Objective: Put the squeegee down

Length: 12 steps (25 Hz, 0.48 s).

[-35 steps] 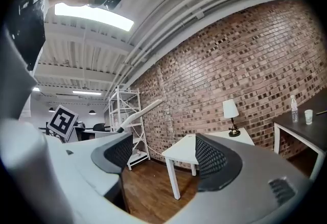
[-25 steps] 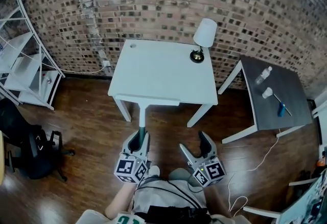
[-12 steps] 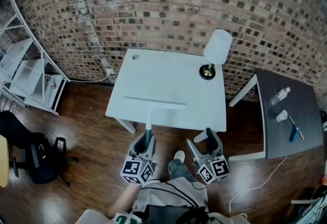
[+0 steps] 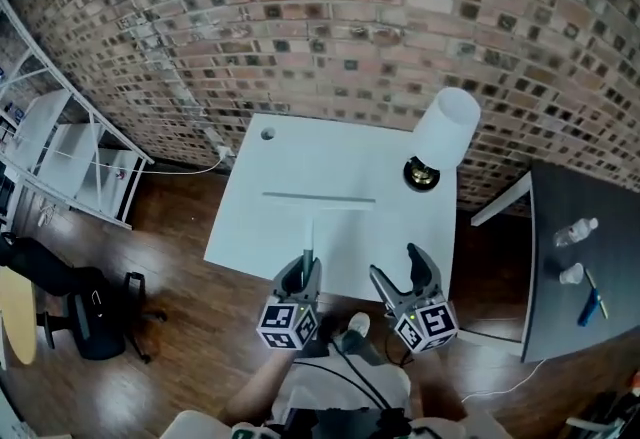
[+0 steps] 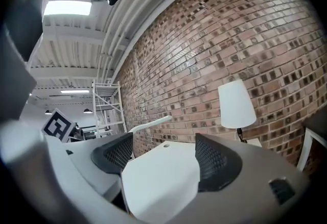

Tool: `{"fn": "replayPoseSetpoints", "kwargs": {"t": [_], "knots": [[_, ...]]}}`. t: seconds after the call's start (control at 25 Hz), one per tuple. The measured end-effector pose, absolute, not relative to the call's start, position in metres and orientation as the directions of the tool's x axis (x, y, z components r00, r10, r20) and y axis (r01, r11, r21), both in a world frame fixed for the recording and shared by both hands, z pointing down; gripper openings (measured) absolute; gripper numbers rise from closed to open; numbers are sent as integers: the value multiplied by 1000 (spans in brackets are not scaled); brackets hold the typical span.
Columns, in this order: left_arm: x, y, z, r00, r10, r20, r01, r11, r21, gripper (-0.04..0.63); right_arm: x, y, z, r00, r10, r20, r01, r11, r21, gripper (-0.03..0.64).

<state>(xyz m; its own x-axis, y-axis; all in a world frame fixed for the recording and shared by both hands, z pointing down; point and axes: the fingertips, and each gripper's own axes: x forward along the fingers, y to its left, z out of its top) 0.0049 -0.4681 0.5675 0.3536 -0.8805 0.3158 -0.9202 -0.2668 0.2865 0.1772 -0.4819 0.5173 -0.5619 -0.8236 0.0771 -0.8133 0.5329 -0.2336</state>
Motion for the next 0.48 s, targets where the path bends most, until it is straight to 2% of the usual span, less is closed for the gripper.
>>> {"fn": "replayPoseSetpoints", "kwargs": {"t": [0.16,0.48], "knots": [[10,-537,605,367,-849,381,-920,-271,282,83,176,-506,531,-557,-822,114,-817,519,-249,407],[24,-693,710,359,-756,548,-930,-239,280,83,195,-539,560,-457,-867,197,-874,396,-282,407]]}}
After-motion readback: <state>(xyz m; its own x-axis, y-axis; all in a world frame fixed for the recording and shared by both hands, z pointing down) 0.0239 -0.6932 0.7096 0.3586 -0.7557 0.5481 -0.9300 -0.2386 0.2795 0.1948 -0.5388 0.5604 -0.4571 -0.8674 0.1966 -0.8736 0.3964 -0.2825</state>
